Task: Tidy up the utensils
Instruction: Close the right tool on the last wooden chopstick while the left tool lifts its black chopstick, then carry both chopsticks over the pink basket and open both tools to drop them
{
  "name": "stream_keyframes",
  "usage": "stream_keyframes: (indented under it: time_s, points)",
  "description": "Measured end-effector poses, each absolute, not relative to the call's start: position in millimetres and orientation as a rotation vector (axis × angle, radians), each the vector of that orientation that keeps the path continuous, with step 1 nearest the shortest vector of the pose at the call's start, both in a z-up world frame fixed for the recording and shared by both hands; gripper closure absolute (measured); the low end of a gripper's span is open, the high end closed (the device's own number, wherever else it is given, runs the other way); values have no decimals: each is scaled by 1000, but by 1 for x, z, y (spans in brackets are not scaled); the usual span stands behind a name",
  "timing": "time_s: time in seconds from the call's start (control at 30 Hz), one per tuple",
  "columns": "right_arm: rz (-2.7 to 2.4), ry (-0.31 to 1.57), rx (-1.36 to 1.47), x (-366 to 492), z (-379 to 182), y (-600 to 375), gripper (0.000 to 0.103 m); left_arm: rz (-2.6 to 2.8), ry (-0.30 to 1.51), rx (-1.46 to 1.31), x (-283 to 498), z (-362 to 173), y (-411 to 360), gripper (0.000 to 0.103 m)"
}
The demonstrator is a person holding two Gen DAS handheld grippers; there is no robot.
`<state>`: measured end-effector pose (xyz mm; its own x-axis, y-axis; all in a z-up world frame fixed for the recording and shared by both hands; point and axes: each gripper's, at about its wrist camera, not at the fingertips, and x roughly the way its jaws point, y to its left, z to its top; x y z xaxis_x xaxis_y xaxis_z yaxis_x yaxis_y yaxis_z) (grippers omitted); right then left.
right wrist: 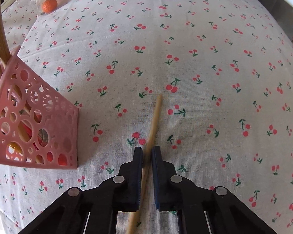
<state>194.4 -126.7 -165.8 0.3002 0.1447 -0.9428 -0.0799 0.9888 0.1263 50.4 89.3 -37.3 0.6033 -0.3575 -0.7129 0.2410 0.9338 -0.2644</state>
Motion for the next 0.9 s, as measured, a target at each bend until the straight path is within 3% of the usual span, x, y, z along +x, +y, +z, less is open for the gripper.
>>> stream_keyframes:
  time_s: [0.9]
  points:
    - [391,653,79,69,5,-160,98,-235,482,-135,26,46,98,98]
